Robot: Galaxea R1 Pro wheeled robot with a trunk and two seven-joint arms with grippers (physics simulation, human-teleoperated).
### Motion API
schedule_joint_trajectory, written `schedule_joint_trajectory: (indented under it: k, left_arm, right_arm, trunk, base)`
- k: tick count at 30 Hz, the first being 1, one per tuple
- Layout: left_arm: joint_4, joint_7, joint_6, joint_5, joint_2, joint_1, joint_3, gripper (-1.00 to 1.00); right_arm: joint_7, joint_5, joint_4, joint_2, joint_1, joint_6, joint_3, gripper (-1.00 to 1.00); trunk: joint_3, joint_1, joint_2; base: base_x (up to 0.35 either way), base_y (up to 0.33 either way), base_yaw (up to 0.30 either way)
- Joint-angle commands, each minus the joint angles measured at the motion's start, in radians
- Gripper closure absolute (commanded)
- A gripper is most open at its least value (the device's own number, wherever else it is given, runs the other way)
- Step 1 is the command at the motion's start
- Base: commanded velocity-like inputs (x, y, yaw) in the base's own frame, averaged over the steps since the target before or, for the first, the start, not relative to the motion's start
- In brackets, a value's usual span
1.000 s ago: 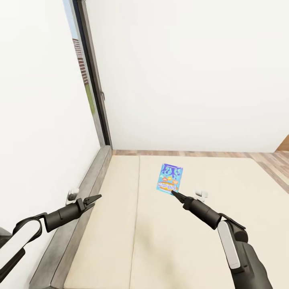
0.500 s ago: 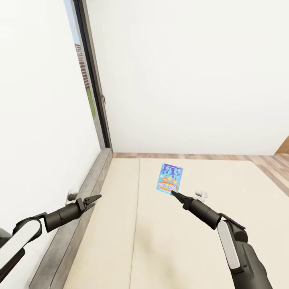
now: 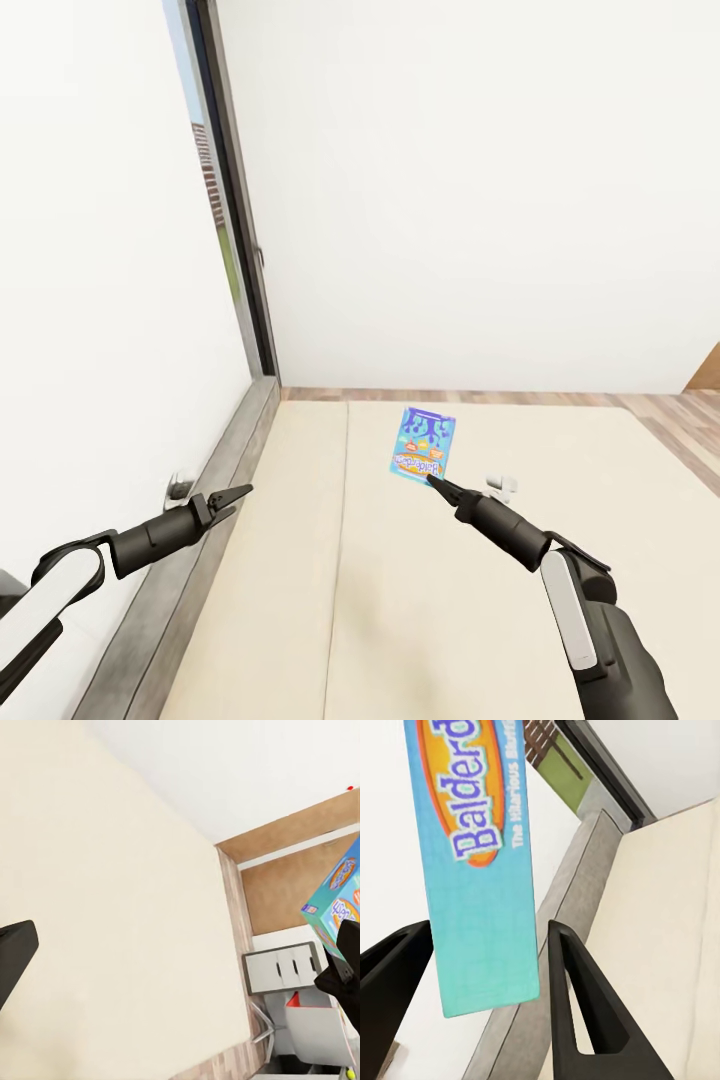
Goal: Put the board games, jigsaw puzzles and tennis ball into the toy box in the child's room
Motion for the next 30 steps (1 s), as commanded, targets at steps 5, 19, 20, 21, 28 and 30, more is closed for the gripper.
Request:
schedule_joint_trajectory:
  k: [5,19,20,21,28,30]
  left_arm:
    - [0.000,-0.001,0.002,0.005,0.000,-0.001,-0.002,-1.00]
    - [0.000,-0.001,0.001,0.005,-0.001,-0.001,-0.002,-1.00]
    - [0.000,-0.001,0.001,0.005,-0.001,-0.001,-0.002,-1.00]
    - [0.000,-0.001,0.001,0.005,-0.001,-0.001,-0.002,-1.00]
    - [0.000,-0.001,0.001,0.005,0.000,-0.001,-0.002,-1.00]
    - [0.000,-0.001,0.001,0.005,0.000,-0.001,-0.002,-1.00]
  right_arm:
    - [0.002,-0.004,0.000,0.001,-0.001,0.007,-0.002,1.00]
    - [0.002,-0.004,0.001,0.001,-0.001,0.005,0.003,1.00]
    - [0.001,-0.004,0.001,0.001,-0.001,0.005,0.003,1.00]
    - [0.001,-0.004,0.001,0.001,-0.001,0.005,0.003,1.00]
    - [0.001,-0.003,0.001,0.002,-0.001,0.005,0.004,1.00]
    - [0.001,-0.003,0.001,0.003,-0.001,0.005,0.009,1.00]
  trunk:
    - [0.006,0.001,-0.002]
    - [0.029,0.001,-0.002]
    - [0.031,0.001,-0.002]
    - [0.033,0.001,-0.002]
    - [0.044,0.001,-0.002]
    - [0.047,0.001,-0.002]
  base:
    - [0.000,-0.015,0.000]
    - [0.000,-0.088,0.000]
    - [0.000,-0.008,0.000]
    - [0.000,-0.005,0.000]
    - [0.000,-0.001,0.000]
    - [0.000,0.000,0.000]
